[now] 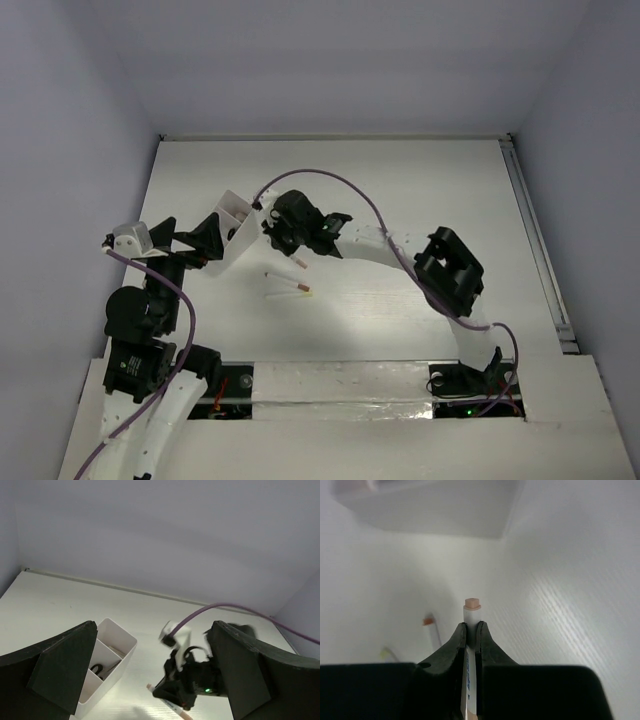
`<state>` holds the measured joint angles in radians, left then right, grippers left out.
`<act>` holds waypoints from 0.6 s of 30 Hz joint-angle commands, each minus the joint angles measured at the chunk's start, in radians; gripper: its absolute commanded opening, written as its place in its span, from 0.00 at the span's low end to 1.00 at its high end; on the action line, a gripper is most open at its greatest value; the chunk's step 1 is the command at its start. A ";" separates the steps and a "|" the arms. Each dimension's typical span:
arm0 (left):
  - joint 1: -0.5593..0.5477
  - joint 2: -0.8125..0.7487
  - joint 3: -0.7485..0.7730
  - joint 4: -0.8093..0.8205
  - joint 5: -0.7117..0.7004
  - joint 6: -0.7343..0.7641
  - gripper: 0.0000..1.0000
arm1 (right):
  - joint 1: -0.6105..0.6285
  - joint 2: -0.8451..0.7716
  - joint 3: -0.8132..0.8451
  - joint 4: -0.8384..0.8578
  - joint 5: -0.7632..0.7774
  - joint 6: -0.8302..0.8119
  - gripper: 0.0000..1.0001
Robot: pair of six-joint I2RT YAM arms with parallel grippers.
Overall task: Sort the stationery into containers
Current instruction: Pick up the pen from the center of the board, then place the pen in the storage box.
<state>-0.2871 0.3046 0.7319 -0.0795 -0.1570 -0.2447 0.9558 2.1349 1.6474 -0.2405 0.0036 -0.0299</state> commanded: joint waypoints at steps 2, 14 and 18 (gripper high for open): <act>-0.004 -0.012 0.011 0.029 -0.071 -0.008 0.99 | -0.005 -0.176 -0.011 0.315 -0.243 0.077 0.00; -0.004 -0.028 0.004 0.030 -0.072 -0.007 0.99 | -0.005 0.123 0.294 0.868 -0.600 0.415 0.00; 0.005 -0.033 0.004 0.030 -0.065 -0.007 0.99 | -0.005 0.291 0.481 0.869 -0.622 0.459 0.00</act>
<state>-0.2863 0.2852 0.7319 -0.0803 -0.2245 -0.2451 0.9489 2.3505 2.0167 0.5125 -0.5480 0.3523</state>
